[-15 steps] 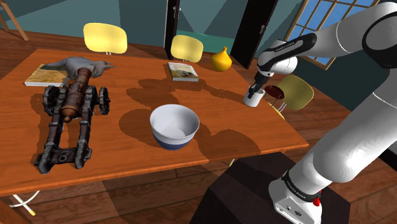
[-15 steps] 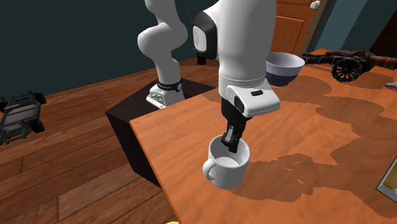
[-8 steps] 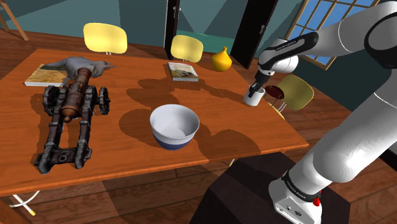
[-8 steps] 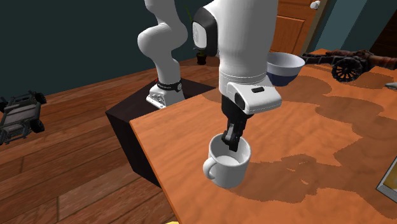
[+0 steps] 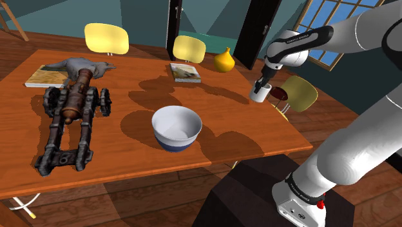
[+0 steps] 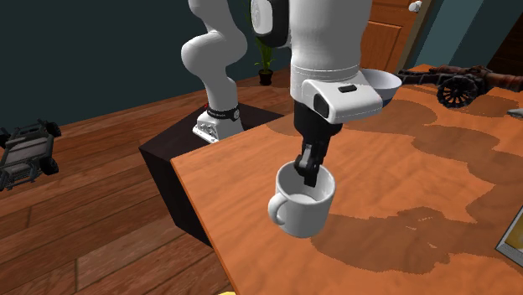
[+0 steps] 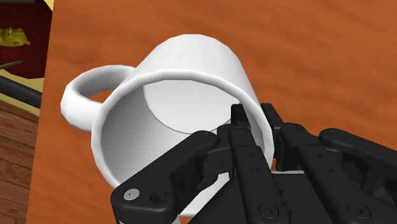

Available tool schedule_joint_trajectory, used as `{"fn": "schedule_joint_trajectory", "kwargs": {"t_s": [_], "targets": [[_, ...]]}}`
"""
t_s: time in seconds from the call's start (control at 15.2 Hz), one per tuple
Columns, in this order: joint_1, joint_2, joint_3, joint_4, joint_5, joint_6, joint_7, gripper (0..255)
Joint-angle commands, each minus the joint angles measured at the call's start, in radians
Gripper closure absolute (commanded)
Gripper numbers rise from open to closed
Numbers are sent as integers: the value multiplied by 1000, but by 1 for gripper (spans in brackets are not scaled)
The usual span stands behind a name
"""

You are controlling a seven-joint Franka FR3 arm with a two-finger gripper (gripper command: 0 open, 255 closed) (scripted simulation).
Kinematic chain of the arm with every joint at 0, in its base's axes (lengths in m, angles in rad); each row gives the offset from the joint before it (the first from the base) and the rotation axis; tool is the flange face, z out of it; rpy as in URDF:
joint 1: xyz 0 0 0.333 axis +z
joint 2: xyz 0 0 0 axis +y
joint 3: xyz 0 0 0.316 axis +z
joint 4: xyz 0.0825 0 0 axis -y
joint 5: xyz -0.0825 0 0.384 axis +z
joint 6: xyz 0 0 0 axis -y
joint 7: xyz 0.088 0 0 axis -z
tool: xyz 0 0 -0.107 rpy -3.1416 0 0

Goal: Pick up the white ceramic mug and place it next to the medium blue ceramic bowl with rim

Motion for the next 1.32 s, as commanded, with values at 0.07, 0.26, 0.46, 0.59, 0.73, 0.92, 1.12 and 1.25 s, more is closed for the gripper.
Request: {"fn": "schedule_joint_trajectory", "kwargs": {"t_s": [0.07, 0.26, 0.46, 0.59, 0.73, 0.92, 1.12, 1.25], "targets": [[0, -24, 4, 22, -15, -43, 13, 255], [-1, -44, 9, 45, -26, -84, 23, 255], [-1, -62, 13, 70, -35, -124, 31, 255], [-1, -72, 15, 88, -40, -152, 35, 255], [-1, -81, 18, 107, -45, -179, 39, 255], [-1, -94, 22, 137, -50, -220, 45, 255], [-1, -104, 26, 168, -53, -260, 49, 255], [0, -109, 28, 190, -55, -287, 51, 255]]}}
